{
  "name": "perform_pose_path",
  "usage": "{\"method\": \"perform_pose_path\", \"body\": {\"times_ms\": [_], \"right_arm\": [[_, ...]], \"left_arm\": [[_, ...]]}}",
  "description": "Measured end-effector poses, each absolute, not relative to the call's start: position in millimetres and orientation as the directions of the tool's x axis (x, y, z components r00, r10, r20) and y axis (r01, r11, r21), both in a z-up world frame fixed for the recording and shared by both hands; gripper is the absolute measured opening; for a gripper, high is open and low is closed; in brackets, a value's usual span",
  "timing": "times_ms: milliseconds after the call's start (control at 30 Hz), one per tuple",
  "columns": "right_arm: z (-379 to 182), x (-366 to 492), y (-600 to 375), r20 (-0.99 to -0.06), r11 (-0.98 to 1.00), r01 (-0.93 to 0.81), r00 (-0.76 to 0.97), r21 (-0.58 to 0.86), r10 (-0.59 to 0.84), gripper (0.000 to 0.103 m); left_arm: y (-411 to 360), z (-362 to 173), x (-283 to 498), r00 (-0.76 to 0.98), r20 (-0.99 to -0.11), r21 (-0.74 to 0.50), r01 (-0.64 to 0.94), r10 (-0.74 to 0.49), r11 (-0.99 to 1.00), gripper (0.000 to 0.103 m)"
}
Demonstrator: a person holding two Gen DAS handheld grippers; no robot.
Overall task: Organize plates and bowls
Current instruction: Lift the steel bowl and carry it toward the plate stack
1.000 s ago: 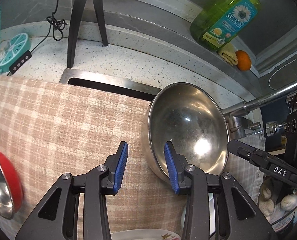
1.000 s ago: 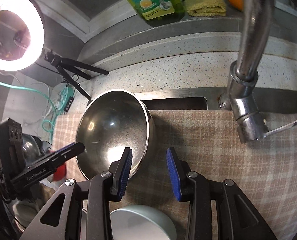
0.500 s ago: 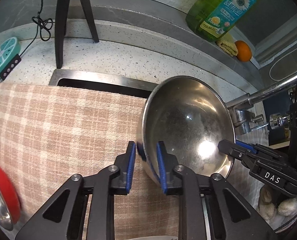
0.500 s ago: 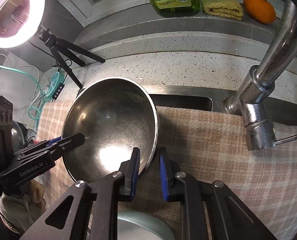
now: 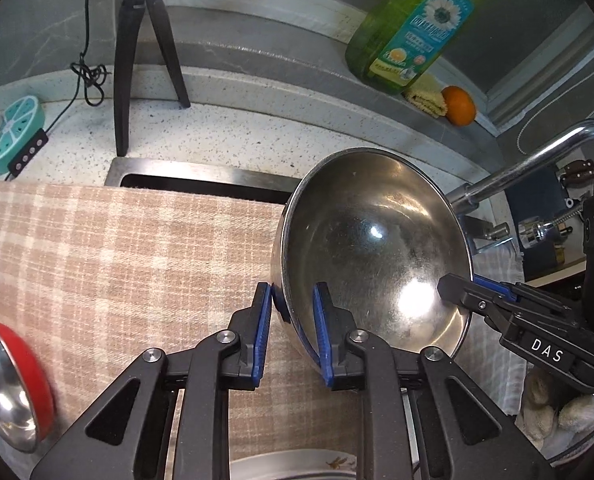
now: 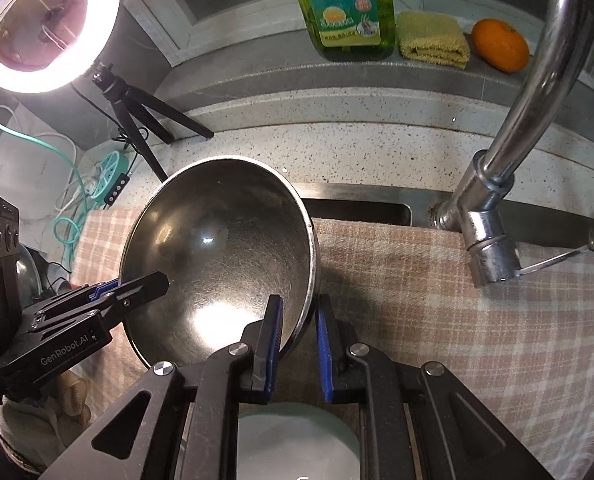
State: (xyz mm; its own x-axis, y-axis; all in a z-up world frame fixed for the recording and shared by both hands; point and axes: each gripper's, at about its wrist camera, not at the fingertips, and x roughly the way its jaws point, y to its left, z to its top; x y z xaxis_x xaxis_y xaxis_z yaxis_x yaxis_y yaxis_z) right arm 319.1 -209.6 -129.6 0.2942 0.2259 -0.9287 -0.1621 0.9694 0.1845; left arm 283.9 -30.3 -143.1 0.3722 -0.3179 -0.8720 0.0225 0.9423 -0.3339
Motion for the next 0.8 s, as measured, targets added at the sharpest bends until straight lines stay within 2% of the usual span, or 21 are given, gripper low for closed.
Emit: {"method": "perform_pose_path", "body": {"times_ms": [400, 800], "right_arm": [[-80, 261, -218, -0.907, 0.977, -0.132, 0.368, 0.166, 0.203, 0.014], [-64, 184, -237, -0.9, 0.983, -0.065, 0.395, 0.172, 0.183, 0.014]], "left_arm": [[-42, -95, 237, 0.428, -0.826, -0.346, 0.13, -0.367, 0.929, 0.019], [-60, -84, 177, 0.409, -0.814, -0.35, 0.22, -0.412, 0.911, 0.02]]}}
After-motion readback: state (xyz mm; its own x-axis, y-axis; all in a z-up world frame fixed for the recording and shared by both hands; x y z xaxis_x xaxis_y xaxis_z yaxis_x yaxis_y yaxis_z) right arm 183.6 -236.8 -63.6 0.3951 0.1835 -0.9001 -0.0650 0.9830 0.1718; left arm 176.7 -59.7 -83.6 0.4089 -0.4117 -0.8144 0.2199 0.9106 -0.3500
